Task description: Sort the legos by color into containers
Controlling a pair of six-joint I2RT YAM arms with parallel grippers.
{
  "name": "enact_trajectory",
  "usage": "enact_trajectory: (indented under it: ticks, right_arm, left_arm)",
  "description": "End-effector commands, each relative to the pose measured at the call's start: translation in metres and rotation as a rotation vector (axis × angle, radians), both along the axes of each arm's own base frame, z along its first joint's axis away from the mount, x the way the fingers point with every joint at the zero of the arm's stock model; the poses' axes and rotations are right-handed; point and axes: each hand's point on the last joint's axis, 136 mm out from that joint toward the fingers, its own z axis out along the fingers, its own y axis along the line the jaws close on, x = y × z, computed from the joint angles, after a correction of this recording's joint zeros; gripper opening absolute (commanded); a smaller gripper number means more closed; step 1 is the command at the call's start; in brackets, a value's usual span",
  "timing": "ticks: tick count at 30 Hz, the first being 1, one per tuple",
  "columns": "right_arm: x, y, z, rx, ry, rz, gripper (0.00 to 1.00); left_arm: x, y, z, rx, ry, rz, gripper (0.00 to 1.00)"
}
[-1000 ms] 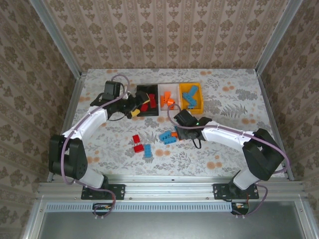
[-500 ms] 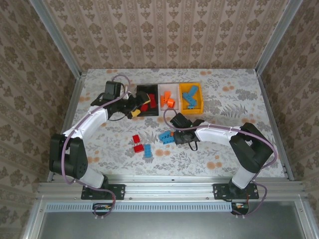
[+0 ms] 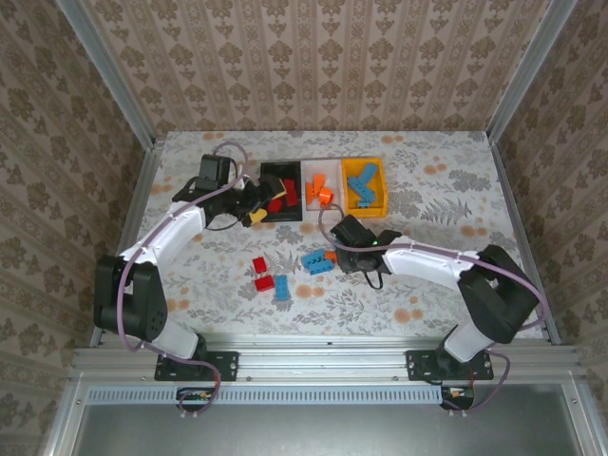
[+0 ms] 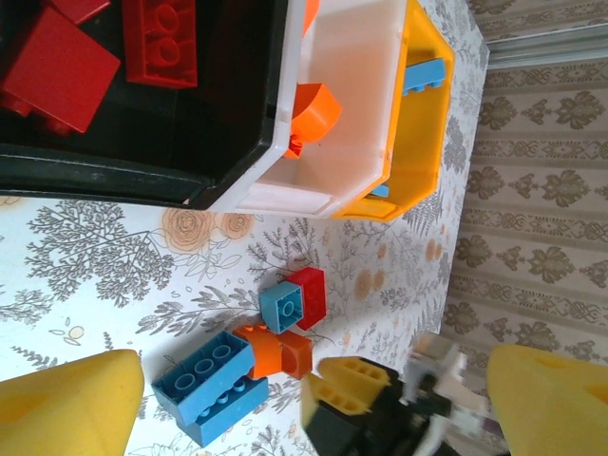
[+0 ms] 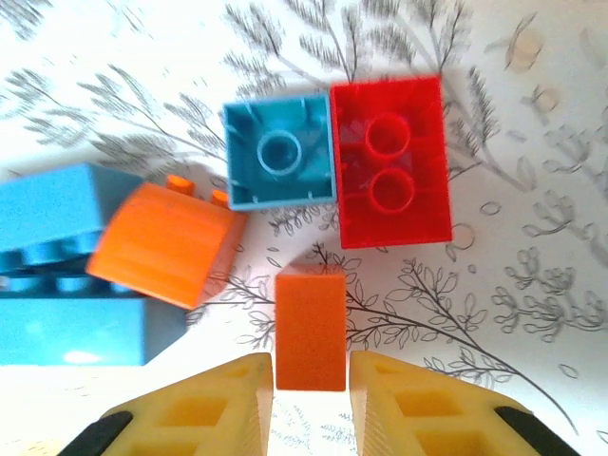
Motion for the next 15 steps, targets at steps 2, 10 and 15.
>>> enact_trajectory:
  ticks: [2,10,15]
  right_arm:
    - [0.005,-0.002,0.037,0.019,-0.081,-0.015,0.29]
    - [0.087,0.03,0.076,0.024,-0.203,0.004,0.29]
    - [0.158,0.043,0.068,-0.05,-0.194,-0.009,0.29]
  left_arm:
    - [0.012,0.019,0.002,0.027,-0.003,0.048,0.95]
    - [0.027,0.052,0.0,0.02,0.021,0.151,1.0]
    - [0.03,0.062,-0.002,0.025,0.025,0.179,1.0]
